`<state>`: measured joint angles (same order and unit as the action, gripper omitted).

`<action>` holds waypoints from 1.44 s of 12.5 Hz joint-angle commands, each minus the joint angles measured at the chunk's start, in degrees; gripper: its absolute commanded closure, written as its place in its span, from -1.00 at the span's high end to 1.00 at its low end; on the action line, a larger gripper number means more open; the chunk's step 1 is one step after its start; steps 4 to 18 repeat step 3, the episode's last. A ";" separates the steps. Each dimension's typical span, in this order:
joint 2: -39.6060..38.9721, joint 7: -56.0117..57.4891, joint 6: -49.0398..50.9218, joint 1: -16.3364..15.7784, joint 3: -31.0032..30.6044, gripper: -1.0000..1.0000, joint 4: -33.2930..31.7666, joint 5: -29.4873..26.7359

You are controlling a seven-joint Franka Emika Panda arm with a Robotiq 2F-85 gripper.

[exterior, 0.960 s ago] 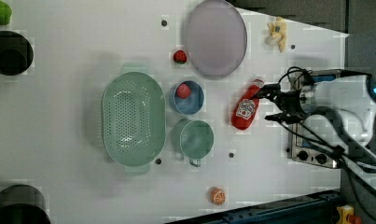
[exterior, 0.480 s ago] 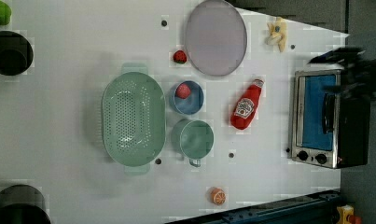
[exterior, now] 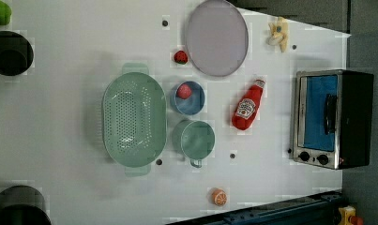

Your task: Pick Ketchup from oven and place it on table.

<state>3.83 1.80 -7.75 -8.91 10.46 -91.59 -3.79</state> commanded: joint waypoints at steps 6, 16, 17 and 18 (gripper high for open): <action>-3.48 -1.44 10.11 0.56 -0.32 1.00 2.60 3.68; -3.48 -1.44 10.11 0.56 -0.32 1.00 2.60 3.68; -3.48 -1.44 10.11 0.56 -0.32 1.00 2.60 3.68; -3.48 -1.44 10.11 0.56 -0.32 1.00 2.60 3.68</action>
